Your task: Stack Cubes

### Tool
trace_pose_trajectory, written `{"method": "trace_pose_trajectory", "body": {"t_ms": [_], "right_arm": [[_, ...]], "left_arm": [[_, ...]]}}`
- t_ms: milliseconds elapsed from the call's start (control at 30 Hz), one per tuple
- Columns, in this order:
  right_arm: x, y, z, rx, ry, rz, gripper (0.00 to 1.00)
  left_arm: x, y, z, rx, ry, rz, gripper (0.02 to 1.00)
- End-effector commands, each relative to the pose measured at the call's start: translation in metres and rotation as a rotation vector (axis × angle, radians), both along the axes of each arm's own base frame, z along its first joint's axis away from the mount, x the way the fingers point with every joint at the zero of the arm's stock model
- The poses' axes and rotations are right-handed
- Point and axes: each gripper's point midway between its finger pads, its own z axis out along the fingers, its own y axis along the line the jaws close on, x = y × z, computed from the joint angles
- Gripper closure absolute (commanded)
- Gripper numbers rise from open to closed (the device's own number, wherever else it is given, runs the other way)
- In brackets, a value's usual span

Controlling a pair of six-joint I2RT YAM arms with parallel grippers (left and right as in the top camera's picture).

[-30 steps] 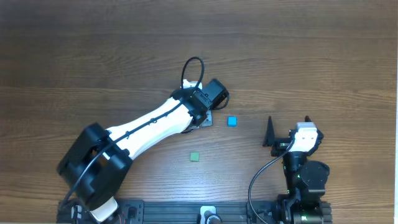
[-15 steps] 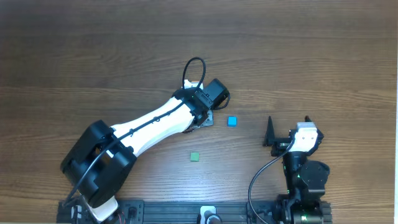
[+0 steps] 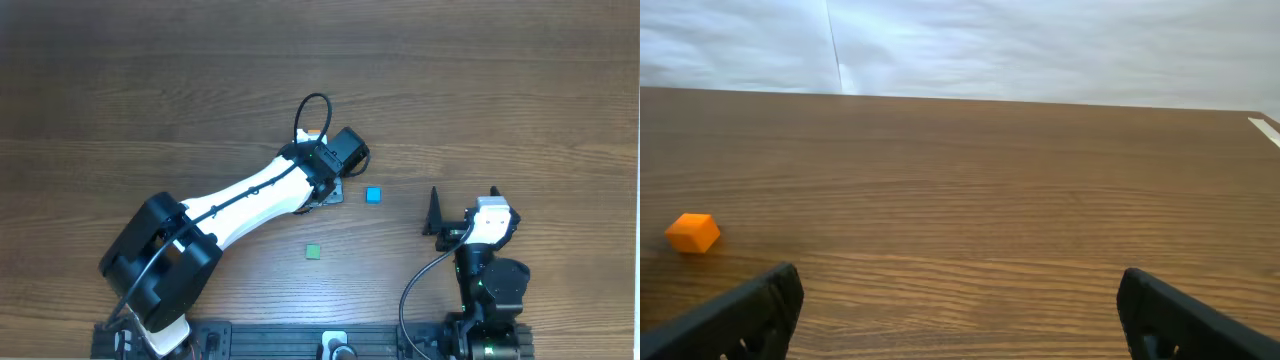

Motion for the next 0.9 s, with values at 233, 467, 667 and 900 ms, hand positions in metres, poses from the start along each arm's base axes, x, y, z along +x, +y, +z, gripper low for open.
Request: {"method": "trace_pose_trajectory", "body": {"t_ms": [233, 467, 667, 900], "right_arm": [[0.000, 0.001, -0.002, -0.003, 0.000, 0.006, 0.009], [0.000, 0.001, -0.002, -0.003, 0.000, 0.006, 0.007], [0.000, 0.001, -0.002, -0.003, 0.000, 0.006, 0.007], [0.000, 0.001, -0.002, -0.003, 0.000, 0.006, 0.007]], "left_arm": [[0.020, -0.005, 0.022, -0.003, -0.085, -0.016, 0.279], [0.086, -0.013, 0.060, -0.052, -0.162, -0.036, 0.261], [0.117, -0.007, 0.040, -0.041, -0.123, -0.017, 0.270], [0.117, -0.004, 0.000, -0.005, -0.055, -0.030, 0.290]]}}
